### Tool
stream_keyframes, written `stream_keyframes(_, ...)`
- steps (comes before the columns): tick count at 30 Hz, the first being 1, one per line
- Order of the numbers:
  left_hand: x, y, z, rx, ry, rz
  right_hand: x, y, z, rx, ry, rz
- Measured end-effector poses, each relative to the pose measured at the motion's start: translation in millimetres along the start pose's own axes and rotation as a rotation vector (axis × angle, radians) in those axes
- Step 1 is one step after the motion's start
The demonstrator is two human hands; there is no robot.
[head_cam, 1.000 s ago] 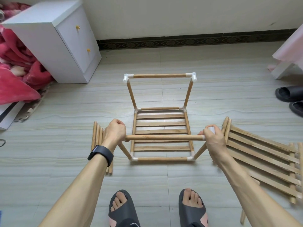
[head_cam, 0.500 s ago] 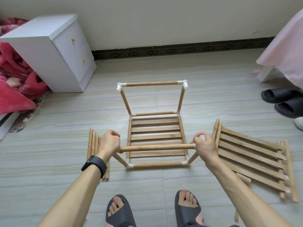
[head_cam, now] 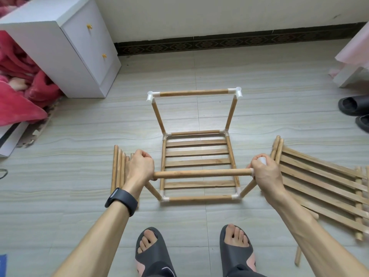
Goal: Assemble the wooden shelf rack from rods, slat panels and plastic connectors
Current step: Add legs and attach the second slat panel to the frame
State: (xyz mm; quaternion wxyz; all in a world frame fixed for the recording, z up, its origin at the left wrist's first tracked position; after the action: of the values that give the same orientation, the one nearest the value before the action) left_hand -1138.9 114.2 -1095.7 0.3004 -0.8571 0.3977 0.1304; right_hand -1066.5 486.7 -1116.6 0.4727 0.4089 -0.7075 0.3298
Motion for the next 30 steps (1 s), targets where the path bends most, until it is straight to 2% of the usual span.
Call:
stream_keyframes(6, -2, -7, -5, -0.020, -0.052, 0.082, -1, -4, -1, 0.050, 0.045, -0.006)
stream_keyframes(11, -7, -8, -9, -0.121, 0.172, 0.244, -3, -12, -2, 0.032, 0.072, -0.016)
stream_keyframes(15, -40, -31, -4, -0.172, 0.458, 0.491, -1, -18, -7, 0.047, 0.111, -0.024)
stream_keyframes(18, -76, -68, 22, -0.039, 0.490, 0.683, -20, -21, -20, 0.028, 0.249, 0.011)
stream_keyframes(22, -121, -126, 78, 0.139, 0.582, 0.926, -98, -22, -64, -0.233, 0.457, 0.271)
stream_keyframes(27, -153, -176, 141, 0.298, 0.671, 1.143, -204, -43, -147, -0.704, 0.491, 0.642)
stream_keyframes(30, -153, -179, 162, 0.349, 0.676, 1.185, -240, -51, -179, -0.804, 0.443, 0.748)
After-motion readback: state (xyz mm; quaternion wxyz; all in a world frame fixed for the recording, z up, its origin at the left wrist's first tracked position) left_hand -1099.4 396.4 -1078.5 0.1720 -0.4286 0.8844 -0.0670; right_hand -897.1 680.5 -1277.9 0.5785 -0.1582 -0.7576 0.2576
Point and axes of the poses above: each hand's wrist, its own y-axis towards the middle knuckle, its own z-axis out of the palm, x = y × z, the point moved 7 cm from there along y, towards the middle knuckle, and after that the axes turned 12 degrees about -z, right-handed, at the moved point
